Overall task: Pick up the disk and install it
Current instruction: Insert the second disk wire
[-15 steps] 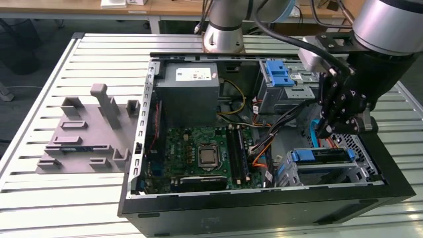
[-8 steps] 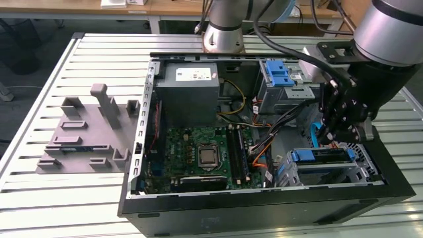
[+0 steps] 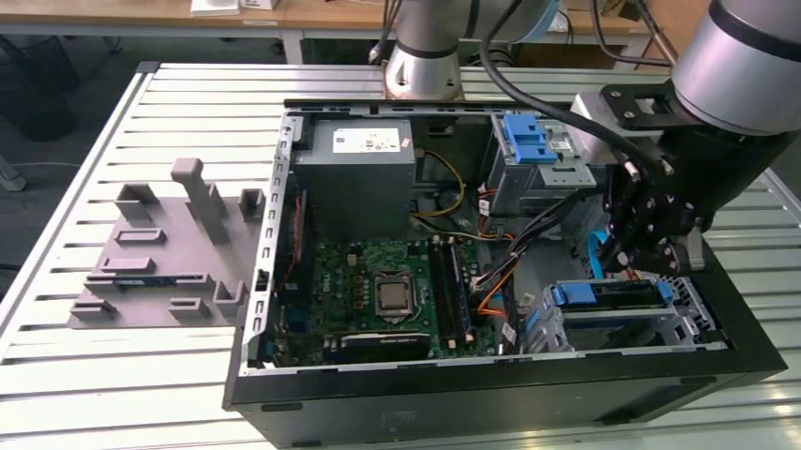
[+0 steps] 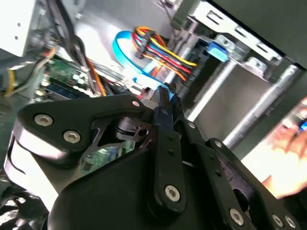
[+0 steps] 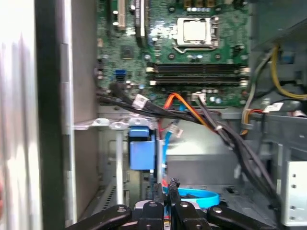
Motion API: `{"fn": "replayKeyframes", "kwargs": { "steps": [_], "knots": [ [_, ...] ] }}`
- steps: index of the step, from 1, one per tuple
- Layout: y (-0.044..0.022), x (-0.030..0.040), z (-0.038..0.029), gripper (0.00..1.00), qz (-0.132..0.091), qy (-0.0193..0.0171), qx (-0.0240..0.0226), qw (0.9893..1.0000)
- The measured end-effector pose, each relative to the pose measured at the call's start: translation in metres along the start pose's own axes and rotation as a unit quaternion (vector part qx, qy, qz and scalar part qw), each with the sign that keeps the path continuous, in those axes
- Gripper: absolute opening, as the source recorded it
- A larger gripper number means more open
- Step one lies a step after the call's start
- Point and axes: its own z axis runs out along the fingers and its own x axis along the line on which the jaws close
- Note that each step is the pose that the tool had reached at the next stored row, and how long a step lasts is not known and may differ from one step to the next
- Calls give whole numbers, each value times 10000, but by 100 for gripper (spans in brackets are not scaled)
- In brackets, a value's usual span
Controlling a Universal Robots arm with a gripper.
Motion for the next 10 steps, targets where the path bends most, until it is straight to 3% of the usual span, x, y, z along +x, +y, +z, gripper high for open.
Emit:
{"fn": "replayKeyframes", "kwargs": {
  "steps": [1, 2, 10],
  "knots": [
    [0, 7, 1, 16, 4, -83, -2, 10000],
    [0, 18, 4, 16, 5, -116, -2, 9999],
    [0, 128, 51, 16, 2, -121, 13, 9999]
  ]
}}
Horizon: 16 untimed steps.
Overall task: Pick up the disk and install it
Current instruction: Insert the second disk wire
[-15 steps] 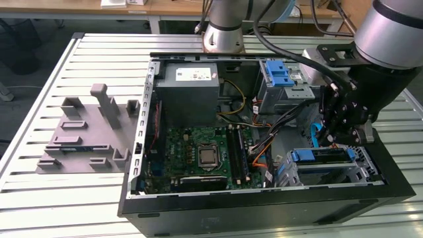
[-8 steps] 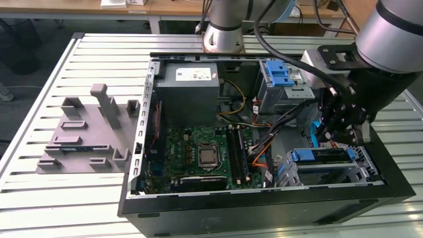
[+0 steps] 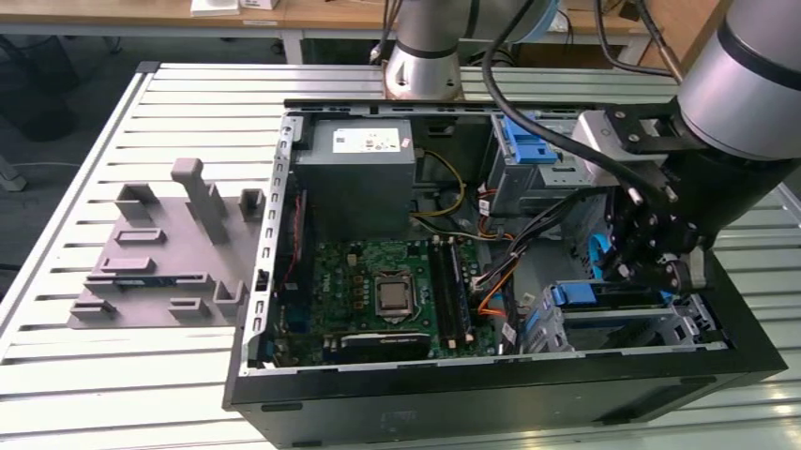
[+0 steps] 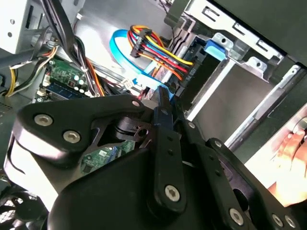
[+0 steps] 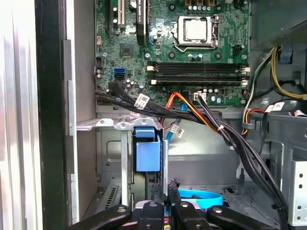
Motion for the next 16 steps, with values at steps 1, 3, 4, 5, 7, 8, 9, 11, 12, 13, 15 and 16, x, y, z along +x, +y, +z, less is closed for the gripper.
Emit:
{"fn": "replayKeyframes", "kwargs": {
  "steps": [1, 3, 4, 5, 7, 8, 9, 11, 12, 13, 15, 16],
  "knots": [
    [0, 1, 0, 16, -3, 0, 5, 10000],
    [3, 6, 3, 16, -6, -1, 16, 10000],
    [4, 9, 4, 16, -8, -1, 21, 10000],
    [6, 11, 6, 16, -10, -1, 24, 10000],
    [9, 16, 11, 16, -10, -2, 27, 10000],
    [10, 20, 11, 16, -11, -1, 28, 10000],
    [12, 24, 14, 16, -11, -2, 30, 10000],
    [20, 29, 18, 16, -12, -5, 34, 10000],
    [24, 30, 18, 16, -14, -5, 36, 10000],
    [26, 31, 19, 16, -16, -6, 37, 10000],
    [26, 37, 22, 16, -20, -7, 42, 10000],
    [26, 41, 24, 16, -21, -7, 44, 10000]
  ]
}}
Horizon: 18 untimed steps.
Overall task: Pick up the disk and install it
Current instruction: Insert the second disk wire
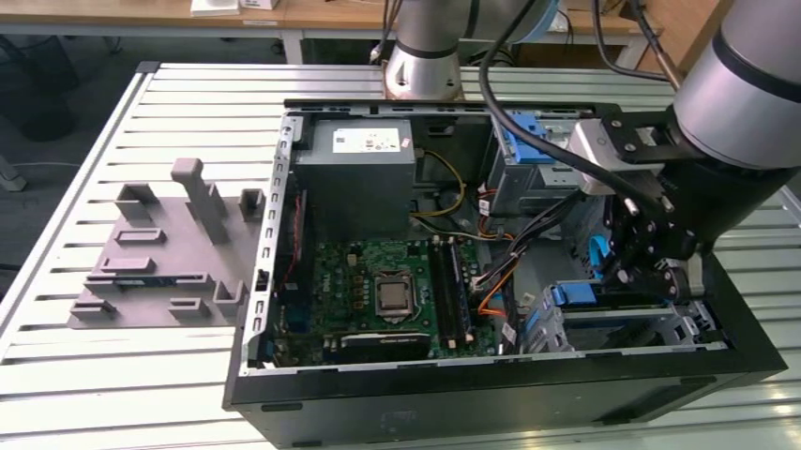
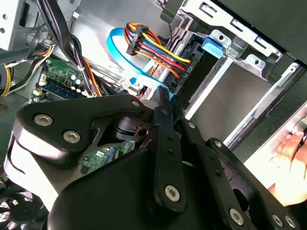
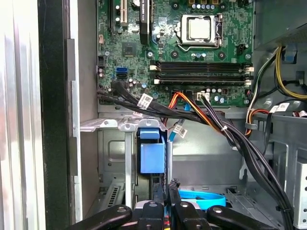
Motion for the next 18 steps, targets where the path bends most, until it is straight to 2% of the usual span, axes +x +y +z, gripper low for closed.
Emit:
{"fn": "replayKeyframes", "kwargs": {
  "steps": [4, 18],
  "knots": [
    [1, 12, 8, 16, -8, -10, 10, 10000],
    [-6, 33, 16, 16, -8, -12, 11, 10000]
  ]
}}
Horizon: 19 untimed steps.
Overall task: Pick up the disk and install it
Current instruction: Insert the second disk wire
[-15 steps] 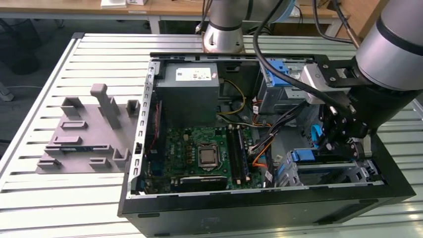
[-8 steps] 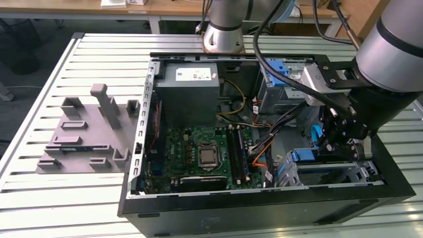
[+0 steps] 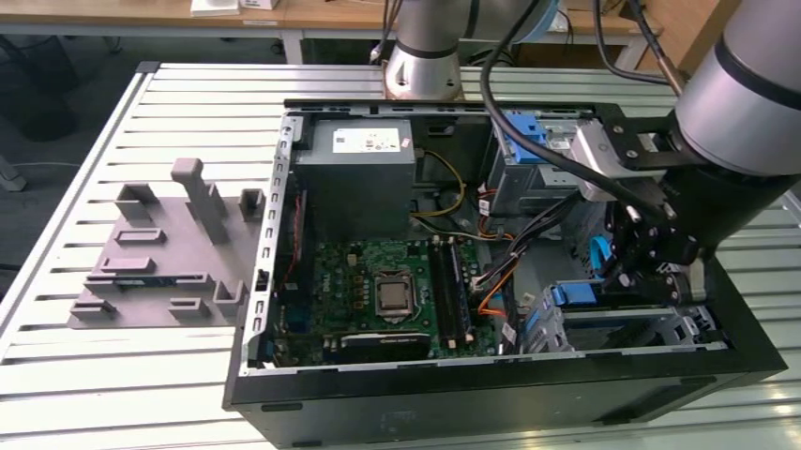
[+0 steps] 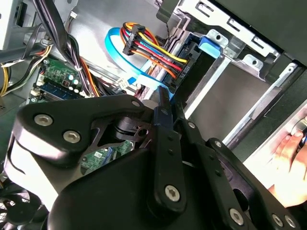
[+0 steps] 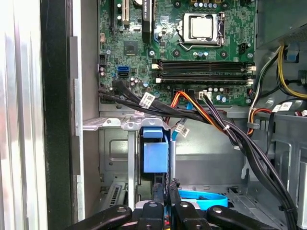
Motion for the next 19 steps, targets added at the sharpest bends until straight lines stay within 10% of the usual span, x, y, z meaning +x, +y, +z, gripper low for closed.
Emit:
{"fn": "replayKeyframes", "kwargs": {
  "steps": [19],
  "knots": [
    [0, 20, 10, 16, 1, -30, 0, 10000]
  ]
}}
